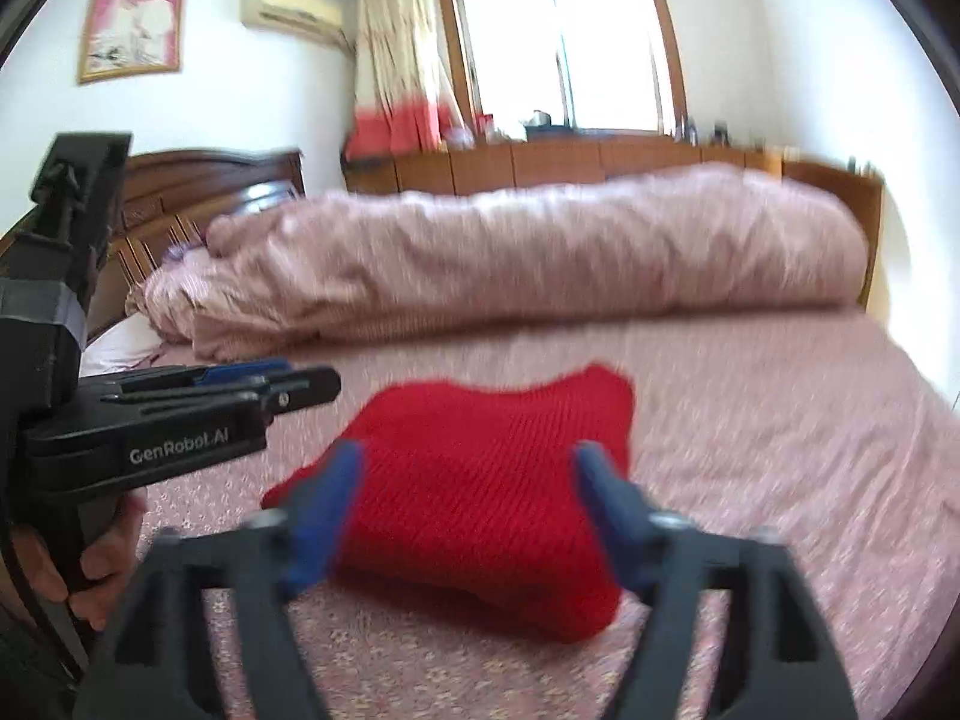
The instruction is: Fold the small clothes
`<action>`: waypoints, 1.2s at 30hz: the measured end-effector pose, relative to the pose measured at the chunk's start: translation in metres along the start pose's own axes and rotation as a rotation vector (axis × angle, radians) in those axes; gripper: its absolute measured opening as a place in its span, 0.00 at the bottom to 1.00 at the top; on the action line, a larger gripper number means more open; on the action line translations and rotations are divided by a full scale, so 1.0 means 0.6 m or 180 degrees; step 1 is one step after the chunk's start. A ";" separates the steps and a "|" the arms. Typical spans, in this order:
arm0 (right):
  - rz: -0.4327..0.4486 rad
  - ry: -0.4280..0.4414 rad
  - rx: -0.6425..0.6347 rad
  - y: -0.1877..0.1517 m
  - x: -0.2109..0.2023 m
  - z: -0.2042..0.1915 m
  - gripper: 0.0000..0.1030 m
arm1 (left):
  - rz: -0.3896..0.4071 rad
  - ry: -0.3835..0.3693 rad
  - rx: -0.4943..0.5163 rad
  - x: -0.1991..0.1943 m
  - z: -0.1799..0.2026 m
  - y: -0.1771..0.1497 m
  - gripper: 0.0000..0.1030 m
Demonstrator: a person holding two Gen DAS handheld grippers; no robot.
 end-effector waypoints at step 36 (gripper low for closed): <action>0.0048 -0.0564 -0.0065 -0.127 0.030 0.047 1.00 | 0.0141 0.0025 -0.0046 0.097 -0.049 -0.145 0.93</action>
Point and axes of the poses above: each gripper's, at about its wrist camera, not at the fingertips, and x roughly the way its jaws point, z to its right, y to its top, the point moved 2 cm from there along x, roughly the way its jaws point, and after that the axes turned 4 degrees about -y, right-handed, at the moved point
